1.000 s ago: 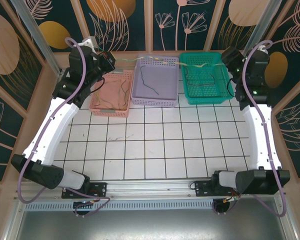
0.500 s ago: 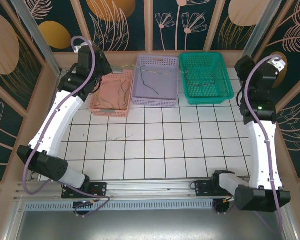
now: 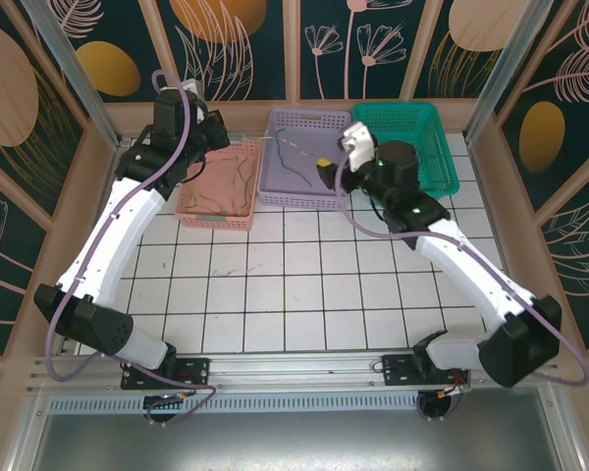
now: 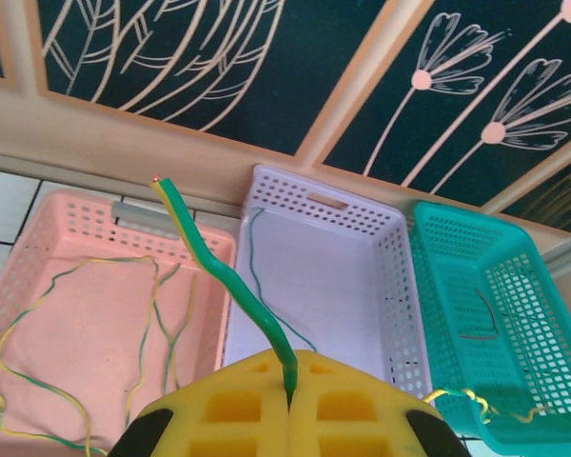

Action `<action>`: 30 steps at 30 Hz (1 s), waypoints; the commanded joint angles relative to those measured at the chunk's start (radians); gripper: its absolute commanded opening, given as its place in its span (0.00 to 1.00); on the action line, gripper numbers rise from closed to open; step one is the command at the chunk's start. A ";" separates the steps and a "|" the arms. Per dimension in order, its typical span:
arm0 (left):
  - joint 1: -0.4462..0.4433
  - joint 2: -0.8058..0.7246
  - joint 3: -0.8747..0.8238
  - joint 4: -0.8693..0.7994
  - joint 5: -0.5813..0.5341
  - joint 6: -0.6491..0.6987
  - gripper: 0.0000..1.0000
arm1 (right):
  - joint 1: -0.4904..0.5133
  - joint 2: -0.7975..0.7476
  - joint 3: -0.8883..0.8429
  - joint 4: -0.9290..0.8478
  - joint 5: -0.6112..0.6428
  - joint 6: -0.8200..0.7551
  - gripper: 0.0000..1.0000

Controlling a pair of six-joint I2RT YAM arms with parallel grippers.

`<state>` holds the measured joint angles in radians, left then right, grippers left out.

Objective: Untangle the cables

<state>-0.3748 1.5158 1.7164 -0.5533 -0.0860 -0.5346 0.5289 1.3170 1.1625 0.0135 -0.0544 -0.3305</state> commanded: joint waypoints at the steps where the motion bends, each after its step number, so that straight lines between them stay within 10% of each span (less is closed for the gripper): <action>1: 0.001 -0.018 0.018 0.039 0.053 0.022 0.00 | 0.013 0.073 0.067 0.061 -0.031 -0.131 0.81; 11: 0.000 -0.032 0.018 0.048 0.077 -0.004 0.00 | 0.054 0.285 0.175 0.074 0.063 -0.116 0.69; 18: 0.001 -0.041 -0.005 0.044 0.045 -0.007 0.00 | 0.045 0.306 0.220 0.062 0.018 -0.002 0.02; 24: 0.001 -0.053 -0.078 0.072 0.022 -0.056 0.00 | -0.018 0.250 0.245 0.028 -0.148 0.225 0.00; 30: 0.001 -0.082 -0.298 0.220 0.075 -0.356 0.00 | -0.166 0.164 0.105 0.256 -0.172 0.798 0.00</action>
<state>-0.3882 1.4624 1.5124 -0.3965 0.0017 -0.7177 0.4522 1.5661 1.3239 0.1116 -0.2474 0.0849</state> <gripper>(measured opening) 0.055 0.056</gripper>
